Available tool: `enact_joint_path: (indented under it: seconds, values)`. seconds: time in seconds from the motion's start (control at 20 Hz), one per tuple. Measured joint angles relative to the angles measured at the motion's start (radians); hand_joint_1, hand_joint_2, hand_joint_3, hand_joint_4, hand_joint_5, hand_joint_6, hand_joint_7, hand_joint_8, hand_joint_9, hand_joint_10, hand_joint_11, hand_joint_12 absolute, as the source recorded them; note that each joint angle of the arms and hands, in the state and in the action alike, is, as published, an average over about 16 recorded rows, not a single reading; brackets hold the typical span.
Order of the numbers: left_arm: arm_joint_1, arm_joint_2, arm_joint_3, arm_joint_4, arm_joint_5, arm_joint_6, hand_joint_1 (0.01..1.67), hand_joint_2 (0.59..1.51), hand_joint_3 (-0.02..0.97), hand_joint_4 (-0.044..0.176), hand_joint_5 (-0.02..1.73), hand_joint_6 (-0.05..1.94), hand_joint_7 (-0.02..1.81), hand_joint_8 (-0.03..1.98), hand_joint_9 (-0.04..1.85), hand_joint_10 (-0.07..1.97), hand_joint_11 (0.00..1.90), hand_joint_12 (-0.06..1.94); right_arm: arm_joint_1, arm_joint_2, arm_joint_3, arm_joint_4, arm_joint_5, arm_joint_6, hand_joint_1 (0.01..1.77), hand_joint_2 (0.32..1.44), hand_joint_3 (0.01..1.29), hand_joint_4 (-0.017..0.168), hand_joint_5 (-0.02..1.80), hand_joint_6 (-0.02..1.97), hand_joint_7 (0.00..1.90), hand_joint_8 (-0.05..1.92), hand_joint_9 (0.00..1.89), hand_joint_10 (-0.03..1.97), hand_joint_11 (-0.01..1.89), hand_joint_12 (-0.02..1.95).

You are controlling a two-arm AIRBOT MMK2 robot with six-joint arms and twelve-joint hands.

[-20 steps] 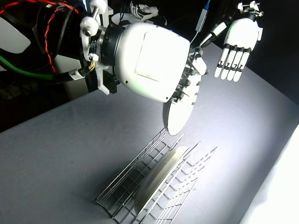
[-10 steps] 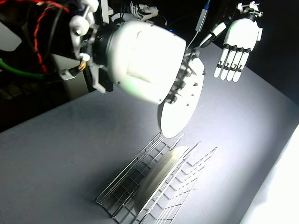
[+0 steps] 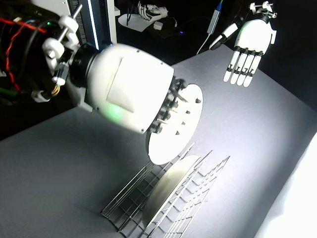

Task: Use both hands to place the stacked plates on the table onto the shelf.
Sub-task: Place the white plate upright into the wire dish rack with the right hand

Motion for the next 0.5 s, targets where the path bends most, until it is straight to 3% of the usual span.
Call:
enact_joint_path:
  seconds: [0.5]
  values:
    - [-0.002,0.0,-0.003,0.005,-0.007,0.0,0.01,1.036,0.01,0.0,0.02,0.02,0.01,-0.01,0.02,-0.06,0.01,0.01,-0.127,-0.041,0.089,-0.013,0.077,-0.002,1.35,1.08,0.01,-0.009,0.76,1.18,0.94,1.04,0.89,1.24,0.82,1.43]
